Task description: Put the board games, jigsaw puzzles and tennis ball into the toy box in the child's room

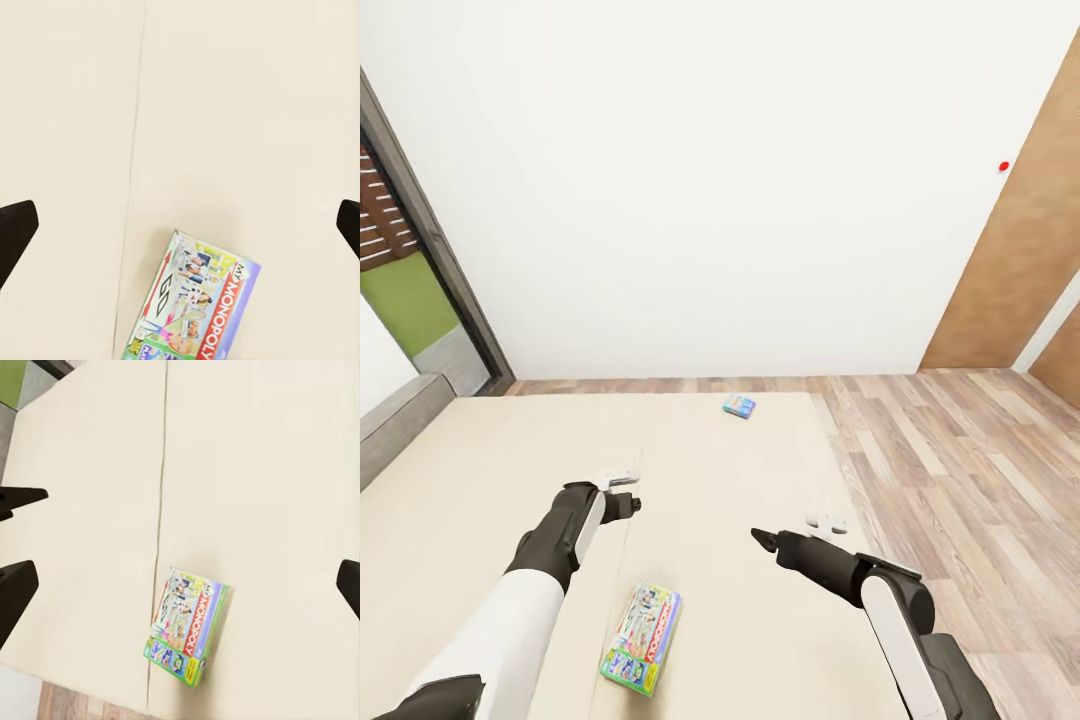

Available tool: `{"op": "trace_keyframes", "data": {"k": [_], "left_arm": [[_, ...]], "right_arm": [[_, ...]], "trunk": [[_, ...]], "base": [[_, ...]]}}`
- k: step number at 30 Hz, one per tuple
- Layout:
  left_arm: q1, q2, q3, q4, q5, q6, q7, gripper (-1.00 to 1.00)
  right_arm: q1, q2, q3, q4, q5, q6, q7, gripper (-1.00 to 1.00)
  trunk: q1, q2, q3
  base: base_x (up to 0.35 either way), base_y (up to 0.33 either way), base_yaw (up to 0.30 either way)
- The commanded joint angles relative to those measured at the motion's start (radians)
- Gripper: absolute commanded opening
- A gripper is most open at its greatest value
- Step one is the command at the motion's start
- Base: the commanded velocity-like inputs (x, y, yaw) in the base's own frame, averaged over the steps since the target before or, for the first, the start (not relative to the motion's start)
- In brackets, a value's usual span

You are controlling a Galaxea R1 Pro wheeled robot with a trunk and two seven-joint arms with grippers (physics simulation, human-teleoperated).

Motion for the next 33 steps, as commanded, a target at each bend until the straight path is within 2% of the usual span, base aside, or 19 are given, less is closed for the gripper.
{"op": "trace_keyframes", "data": {"k": [1, 15, 33], "left_arm": [[-0.001, -0.002, 0.004, -0.001, -0.005, 0.005, -0.001, 1.0], [-0.002, 0.011, 0.008, -0.05, -0.008, 0.025, 0.004, 1.0], [-0.002, 0.016, 0.01, -0.06, -0.008, 0.063, 0.008, 1.0]], "right_arm": [[-0.001, 0.0, -0.003, -0.001, 0.002, 0.005, 0.003, 1.0], [-0.001, 0.001, -0.019, -0.001, 0.001, 0.005, 0.004, 1.0], [-0.001, 0.0, -0.02, -0.001, 0.002, 0.006, 0.003, 1.0]], "trunk": [[0.001, -0.002, -0.002], [0.001, -0.002, -0.018], [0.001, -0.002, -0.047]], "base": [[0.0, 0.0, -0.018], [0.0, 0.0, -0.003], [0.0, 0.0, 0.0]]}}
